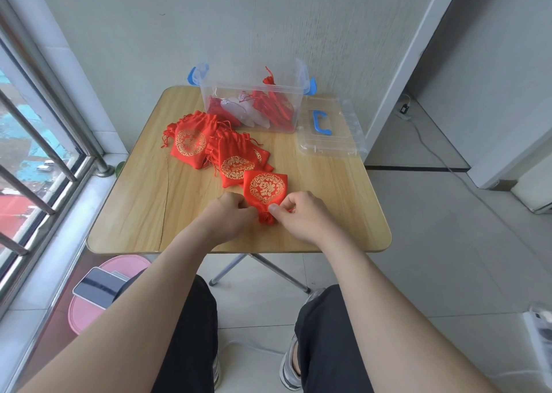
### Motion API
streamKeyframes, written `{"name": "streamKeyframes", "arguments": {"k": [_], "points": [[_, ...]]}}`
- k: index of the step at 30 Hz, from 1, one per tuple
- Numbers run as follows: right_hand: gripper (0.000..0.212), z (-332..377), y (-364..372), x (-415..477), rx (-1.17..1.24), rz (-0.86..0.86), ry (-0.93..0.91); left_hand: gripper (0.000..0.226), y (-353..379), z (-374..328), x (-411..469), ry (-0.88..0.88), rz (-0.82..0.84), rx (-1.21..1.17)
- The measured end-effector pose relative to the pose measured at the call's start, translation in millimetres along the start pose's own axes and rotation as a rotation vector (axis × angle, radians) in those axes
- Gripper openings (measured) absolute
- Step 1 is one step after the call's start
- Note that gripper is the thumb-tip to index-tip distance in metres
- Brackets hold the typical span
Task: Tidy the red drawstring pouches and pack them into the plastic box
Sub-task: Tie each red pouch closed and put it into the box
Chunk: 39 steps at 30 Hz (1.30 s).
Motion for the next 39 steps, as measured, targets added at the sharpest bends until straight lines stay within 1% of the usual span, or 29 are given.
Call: {"name": "streamKeyframes", "arguments": {"k": [3, 9, 13, 17, 20, 22, 24, 25, 26, 27, 29, 34, 37, 39], "points": [[0.03, 0, -6, 0, -0.015, -0.1, 0.002, 0.029, 0, -5, 0, 0.034, -0.008, -0.072], [0.02, -2, -2, 4, 0.008, -0.075, 0.023, 0.024, 4, -15, -3, 0.076, -0.035, -0.22], [0.015, 2, -3, 2, 0.038, -0.072, -0.01, 0.024, 5, -15, 0, 0.041, -0.028, -0.424], [0.01, 6, -5, 0, 0.055, -0.086, -0.05, 0.022, 6, -17, 0, 0.005, 0.02, -0.524], [0.014, 10, -9, -1, 0.088, -0.116, -0.094, 0.02, 7, -18, -2, -0.029, 0.04, -0.673], [0.016, 11, -9, -1, 0.112, -0.103, -0.104, 0.017, 7, -17, -2, -0.047, 0.039, -0.766], [0.011, 12, -4, -1, 0.124, -0.061, -0.104, 0.014, 8, -15, -1, -0.062, 0.042, -0.81], [0.007, 12, -1, 0, 0.126, -0.037, -0.1, 0.013, 9, -14, 0, -0.072, 0.049, -0.819], [0.008, 12, 0, 0, 0.131, -0.022, -0.095, 0.013, 10, -14, 0, -0.079, 0.063, -0.826], [0.013, 13, 0, 0, 0.137, -0.018, -0.09, 0.013, 11, -14, 0, -0.082, 0.079, -0.827], [0.016, 14, -3, 0, 0.155, -0.036, -0.086, 0.017, 14, -14, -2, -0.078, 0.104, -0.798], [0.01, 17, -4, 0, 0.207, -0.074, -0.141, 0.019, 18, -19, -5, -0.02, 0.173, -0.692], [0.006, 15, -7, -1, 0.219, -0.104, -0.151, 0.018, 16, -20, -6, 0.018, 0.179, -0.651], [0.007, 15, -9, -2, 0.225, -0.117, -0.153, 0.017, 15, -21, -7, 0.038, 0.188, -0.648]]}}
Point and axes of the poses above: each hand's wrist, its own x-axis towards the middle knuckle, its own y-axis out of the palm, z = x × y, the point moved 7 cm from there along x, towards the middle knuckle, and after that the axes turned 3 degrees about z, right-handed, at the moved point
